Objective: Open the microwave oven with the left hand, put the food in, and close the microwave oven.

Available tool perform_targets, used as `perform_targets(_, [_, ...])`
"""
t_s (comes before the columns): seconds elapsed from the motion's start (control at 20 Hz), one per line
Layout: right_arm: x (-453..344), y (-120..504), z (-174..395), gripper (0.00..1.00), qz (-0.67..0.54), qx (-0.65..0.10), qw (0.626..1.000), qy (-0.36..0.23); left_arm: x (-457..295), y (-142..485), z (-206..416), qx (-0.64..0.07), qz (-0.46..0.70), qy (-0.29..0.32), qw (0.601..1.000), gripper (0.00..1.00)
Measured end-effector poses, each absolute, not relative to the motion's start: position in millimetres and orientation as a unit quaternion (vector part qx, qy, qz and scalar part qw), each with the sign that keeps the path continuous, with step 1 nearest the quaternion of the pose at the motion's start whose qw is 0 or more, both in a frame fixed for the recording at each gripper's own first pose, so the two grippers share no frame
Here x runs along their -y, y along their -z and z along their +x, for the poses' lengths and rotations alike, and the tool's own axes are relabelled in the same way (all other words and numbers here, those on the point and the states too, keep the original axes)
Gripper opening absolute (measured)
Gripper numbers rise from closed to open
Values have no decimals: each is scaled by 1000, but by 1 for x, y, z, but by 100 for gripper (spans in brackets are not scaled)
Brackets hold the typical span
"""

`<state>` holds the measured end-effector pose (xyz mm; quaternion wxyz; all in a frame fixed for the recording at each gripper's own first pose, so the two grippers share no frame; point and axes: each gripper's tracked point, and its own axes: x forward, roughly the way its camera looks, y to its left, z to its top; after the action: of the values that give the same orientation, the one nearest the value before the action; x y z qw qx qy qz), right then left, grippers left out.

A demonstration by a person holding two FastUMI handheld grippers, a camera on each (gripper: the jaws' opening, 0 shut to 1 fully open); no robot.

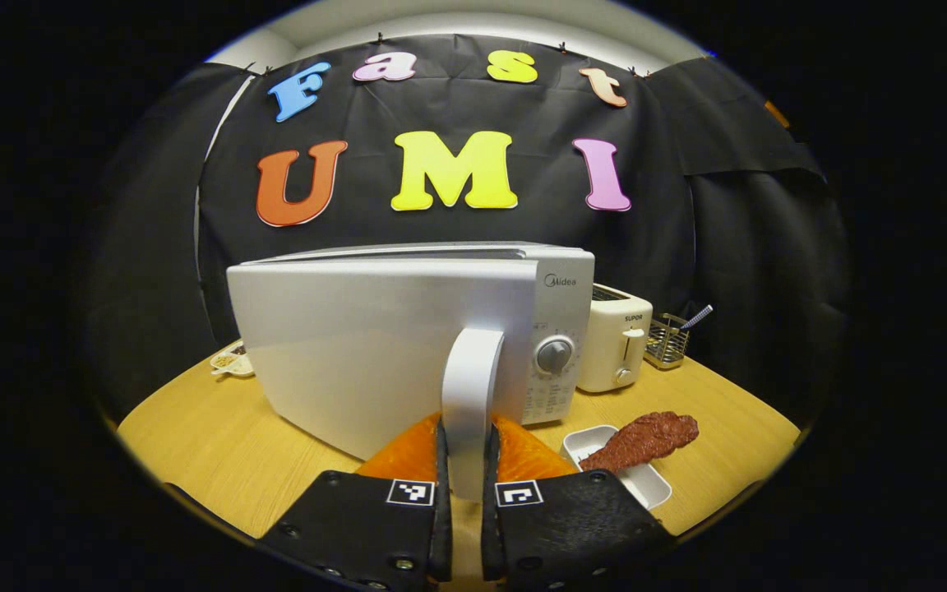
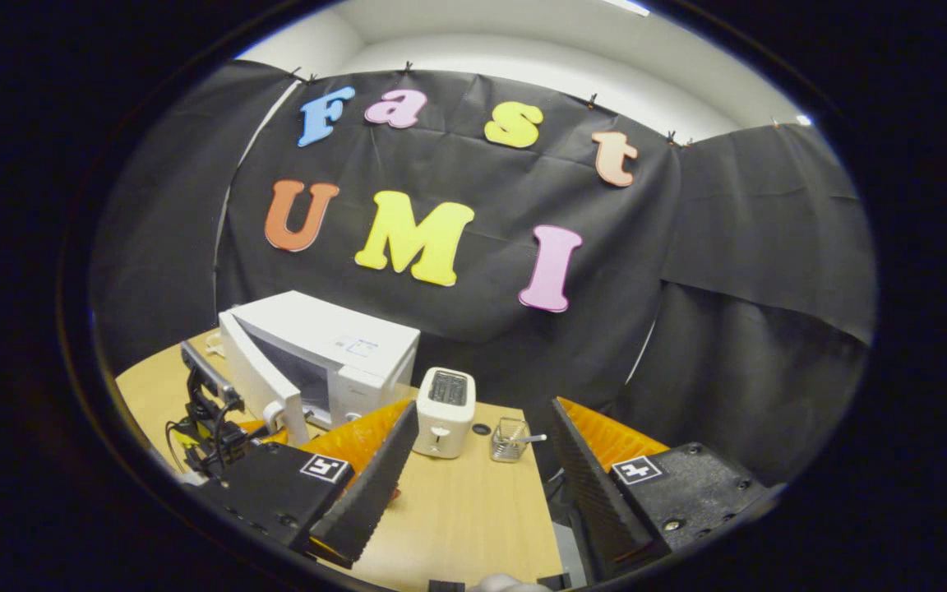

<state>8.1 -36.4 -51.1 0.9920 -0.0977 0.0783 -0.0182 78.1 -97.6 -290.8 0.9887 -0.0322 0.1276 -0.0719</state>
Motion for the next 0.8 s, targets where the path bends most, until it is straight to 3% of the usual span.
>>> perform_targets(0.05, [33, 48, 5, 96, -98, -74, 992, 16, 89, 292, 64, -133, -36, 69, 988, 17])
perform_targets(0.35, [29, 33, -15, 100, -98, -54, 994, 21, 24, 294, 14, -149, -26, 31, 988, 31])
perform_targets(0.45, [23, 32, -18, 100, -98, -53, 994, 18, 4, 295, 7, -153, -26, 21, 988, 54])
perform_targets(0.5, [17, 33, -19, 100, -97, -51, 994, 14, -5, 294, 4, -153, -19, 17, 988, 82])
perform_targets(0.65, [-1, 35, -20, 100, -91, -53, 994, -1, -26, 289, -5, -150, 4, 11, 989, 93])
perform_targets(0.8, [-20, 39, -21, 100, -83, -55, 995, -16, -47, 284, -15, -143, 12, -3, 990, 95])
